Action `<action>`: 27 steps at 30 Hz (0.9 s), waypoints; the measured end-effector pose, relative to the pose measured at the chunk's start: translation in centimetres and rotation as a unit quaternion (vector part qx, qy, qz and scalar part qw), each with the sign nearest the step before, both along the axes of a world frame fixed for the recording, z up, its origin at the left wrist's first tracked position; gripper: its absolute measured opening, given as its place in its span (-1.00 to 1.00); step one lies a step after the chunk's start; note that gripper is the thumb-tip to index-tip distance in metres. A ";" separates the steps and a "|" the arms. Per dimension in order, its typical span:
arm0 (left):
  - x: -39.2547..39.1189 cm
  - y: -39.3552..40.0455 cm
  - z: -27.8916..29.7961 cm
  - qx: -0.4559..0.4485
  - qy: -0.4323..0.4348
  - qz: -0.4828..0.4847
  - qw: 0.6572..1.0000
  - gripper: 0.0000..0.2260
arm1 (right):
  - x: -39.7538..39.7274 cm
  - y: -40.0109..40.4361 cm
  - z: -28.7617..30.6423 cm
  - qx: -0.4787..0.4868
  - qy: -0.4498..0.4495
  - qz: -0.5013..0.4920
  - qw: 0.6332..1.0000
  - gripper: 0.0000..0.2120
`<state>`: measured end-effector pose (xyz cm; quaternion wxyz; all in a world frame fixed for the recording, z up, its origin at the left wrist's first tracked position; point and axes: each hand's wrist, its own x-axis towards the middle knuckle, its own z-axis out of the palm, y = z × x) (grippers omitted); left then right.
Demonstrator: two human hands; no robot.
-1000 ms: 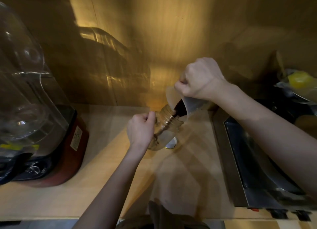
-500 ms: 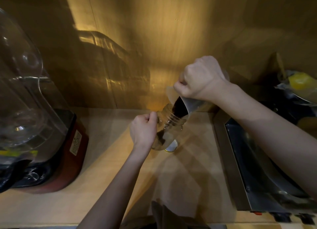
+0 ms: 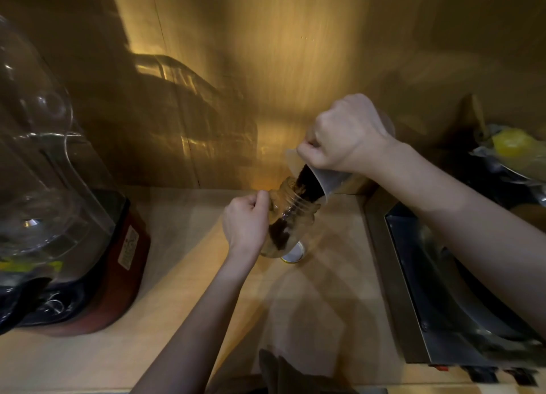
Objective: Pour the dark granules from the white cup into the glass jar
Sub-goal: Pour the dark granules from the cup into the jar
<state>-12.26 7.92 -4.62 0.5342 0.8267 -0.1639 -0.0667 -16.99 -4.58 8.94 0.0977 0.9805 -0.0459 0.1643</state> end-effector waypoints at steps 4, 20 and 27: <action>0.0 0.0 0.1 -0.006 0.000 0.000 1.000 -0.64 | 0.1 0.0 0.1 -0.004 -0.015 0.014 1.000 -0.69; 0.2 -0.2 0.4 -0.025 0.018 0.011 0.999 -0.58 | 0.3 -0.9 0.2 -0.014 -0.039 0.032 0.999 -0.59; 0.2 -0.3 0.6 -0.040 0.037 0.019 0.998 -0.58 | 0.0 -1.1 0.3 -0.031 -0.070 0.061 0.995 -0.60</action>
